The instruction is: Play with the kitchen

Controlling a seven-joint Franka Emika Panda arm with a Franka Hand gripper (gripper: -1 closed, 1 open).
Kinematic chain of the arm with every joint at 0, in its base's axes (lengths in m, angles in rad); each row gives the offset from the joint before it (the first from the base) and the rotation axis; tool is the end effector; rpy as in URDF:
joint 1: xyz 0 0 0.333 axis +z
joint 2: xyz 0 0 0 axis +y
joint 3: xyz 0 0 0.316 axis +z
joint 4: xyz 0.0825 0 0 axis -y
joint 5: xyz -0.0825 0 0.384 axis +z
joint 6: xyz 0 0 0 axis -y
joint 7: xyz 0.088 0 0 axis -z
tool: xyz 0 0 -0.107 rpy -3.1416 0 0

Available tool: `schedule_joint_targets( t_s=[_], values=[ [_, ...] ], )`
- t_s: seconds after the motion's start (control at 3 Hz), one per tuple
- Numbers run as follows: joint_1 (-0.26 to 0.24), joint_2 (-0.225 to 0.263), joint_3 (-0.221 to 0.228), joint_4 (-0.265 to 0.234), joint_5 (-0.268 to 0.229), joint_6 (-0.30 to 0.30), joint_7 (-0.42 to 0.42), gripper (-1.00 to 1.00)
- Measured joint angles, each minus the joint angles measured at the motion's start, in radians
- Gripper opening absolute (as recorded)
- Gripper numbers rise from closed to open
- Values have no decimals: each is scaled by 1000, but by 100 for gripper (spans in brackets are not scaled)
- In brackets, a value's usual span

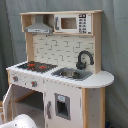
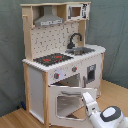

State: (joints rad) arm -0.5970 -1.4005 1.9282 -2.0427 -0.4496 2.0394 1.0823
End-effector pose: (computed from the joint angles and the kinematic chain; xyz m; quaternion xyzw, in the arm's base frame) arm 0.1799 0.5134 0.1840 0.6053 0.1977 0.5702 0.5190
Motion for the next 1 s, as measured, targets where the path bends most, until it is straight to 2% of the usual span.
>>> schedule_joint_targets(
  t_s=[0.67, 1.0],
  values=[
    [-11, 0, -4, -118, 3, 195, 0, -100],
    [-25, 0, -25, -167, 3, 282, -5, -100]
  ],
)
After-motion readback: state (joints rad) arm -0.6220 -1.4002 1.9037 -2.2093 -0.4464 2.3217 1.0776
